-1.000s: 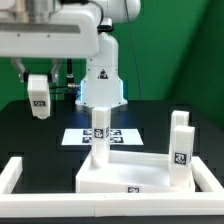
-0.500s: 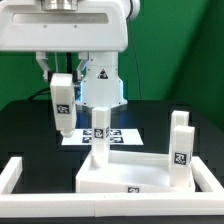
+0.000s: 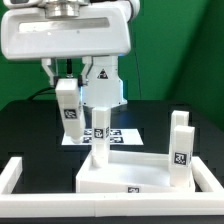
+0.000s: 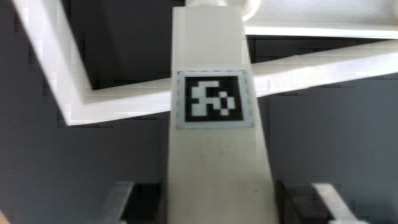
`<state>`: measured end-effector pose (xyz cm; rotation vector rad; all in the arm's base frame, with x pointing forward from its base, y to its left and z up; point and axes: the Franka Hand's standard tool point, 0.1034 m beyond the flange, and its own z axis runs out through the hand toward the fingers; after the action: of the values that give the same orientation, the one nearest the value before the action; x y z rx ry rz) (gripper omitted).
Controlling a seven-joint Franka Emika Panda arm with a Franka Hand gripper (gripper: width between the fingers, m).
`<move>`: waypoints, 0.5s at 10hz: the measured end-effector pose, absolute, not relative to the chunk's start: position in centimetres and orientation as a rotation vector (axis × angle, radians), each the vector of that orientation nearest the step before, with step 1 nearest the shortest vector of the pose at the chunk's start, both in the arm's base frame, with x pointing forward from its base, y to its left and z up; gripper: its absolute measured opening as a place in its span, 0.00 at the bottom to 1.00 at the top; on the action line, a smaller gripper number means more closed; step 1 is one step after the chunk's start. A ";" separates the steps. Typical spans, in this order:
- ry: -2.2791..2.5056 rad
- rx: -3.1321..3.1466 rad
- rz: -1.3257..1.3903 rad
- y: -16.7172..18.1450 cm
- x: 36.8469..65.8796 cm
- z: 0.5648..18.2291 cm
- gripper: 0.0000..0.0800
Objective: Assemble desk
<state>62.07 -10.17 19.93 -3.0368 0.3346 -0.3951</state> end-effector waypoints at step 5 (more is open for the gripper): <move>0.346 -3.060 -0.375 -8.6 62.6 20.0 0.36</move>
Offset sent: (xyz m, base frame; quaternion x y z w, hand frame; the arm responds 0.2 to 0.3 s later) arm 0.0000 0.0000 0.0000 0.0000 0.0000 0.0000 1.0000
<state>62.63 -8.63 20.03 -3.0595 0.3463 -0.3749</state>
